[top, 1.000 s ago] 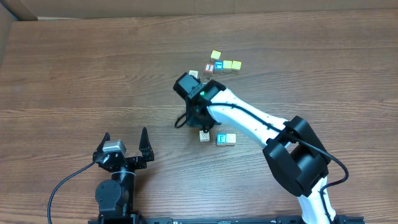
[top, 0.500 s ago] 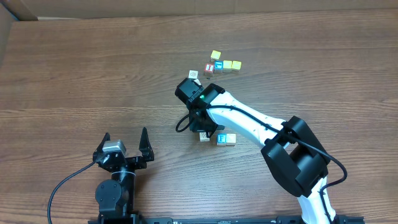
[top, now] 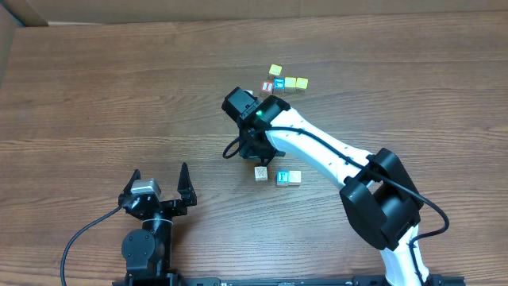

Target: Flip 5 blocks

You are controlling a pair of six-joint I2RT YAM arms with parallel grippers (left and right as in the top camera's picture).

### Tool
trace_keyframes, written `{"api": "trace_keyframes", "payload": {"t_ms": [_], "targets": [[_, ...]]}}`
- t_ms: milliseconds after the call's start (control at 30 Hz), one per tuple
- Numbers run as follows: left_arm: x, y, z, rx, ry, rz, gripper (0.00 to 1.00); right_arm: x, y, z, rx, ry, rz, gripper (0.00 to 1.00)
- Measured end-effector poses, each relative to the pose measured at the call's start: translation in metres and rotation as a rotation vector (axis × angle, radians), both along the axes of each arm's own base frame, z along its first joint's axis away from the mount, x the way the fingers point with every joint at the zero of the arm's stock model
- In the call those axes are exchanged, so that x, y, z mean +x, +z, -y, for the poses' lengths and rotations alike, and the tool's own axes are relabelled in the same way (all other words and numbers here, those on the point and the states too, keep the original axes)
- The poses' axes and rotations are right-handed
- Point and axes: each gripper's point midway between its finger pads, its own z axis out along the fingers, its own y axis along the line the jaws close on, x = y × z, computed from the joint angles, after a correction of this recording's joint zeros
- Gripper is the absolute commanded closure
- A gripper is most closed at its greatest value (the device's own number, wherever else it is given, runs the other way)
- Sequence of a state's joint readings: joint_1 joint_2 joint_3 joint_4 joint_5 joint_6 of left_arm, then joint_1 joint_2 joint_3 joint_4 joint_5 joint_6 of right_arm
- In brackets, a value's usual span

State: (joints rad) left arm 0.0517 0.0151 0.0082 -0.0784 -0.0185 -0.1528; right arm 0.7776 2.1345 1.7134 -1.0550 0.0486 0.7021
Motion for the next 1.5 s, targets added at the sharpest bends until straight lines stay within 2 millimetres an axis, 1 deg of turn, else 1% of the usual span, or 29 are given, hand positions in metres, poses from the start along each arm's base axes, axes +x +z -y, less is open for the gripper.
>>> {"api": "trace_keyframes", "payload": {"t_ms": [167, 233, 500, 633, 700, 800, 933, 1100, 1367, 1500], "targets": [[0.0, 0.0, 0.0, 0.0, 0.0, 0.0, 0.0, -0.014, -0.022, 0.008, -0.034, 0.01, -0.029, 0.93], [0.0, 0.0, 0.0, 0.0, 0.0, 0.0, 0.0, -0.017, -0.026, 0.012, -0.045, 0.009, -0.04, 0.94], [0.0, 0.0, 0.0, 0.0, 0.0, 0.0, 0.0, -0.021, -0.027, 0.016, -0.063, 0.01, -0.057, 0.94], [0.0, 0.0, 0.0, 0.0, 0.0, 0.0, 0.0, -0.023, -0.025, 0.018, -0.073, 0.01, -0.066, 0.9], [0.0, 0.0, 0.0, 0.0, 0.0, 0.0, 0.0, -0.02, -0.022, 0.015, -0.065, 0.014, -0.054, 0.89], [0.0, 0.0, 0.0, 0.0, 0.0, 0.0, 0.0, -0.007, -0.013, 0.003, -0.021, 0.033, -0.007, 0.88], [0.0, 0.0, 0.0, 0.0, 0.0, 0.0, 0.0, 0.003, -0.006, -0.011, 0.03, 0.05, 0.032, 0.91], [0.0, 0.0, 0.0, 0.0, 0.0, 0.0, 0.0, -0.002, -0.005, -0.018, 0.054, 0.087, 0.023, 0.94], [0.0, 0.0, 0.0, 0.0, 0.0, 0.0, 0.0, -0.016, -0.007, -0.033, 0.058, 0.141, 0.027, 0.96], [0.0, 0.0, 0.0, 0.0, 0.0, 0.0, 0.0, -0.025, -0.018, -0.027, 0.033, 0.149, 0.002, 0.96]]}}
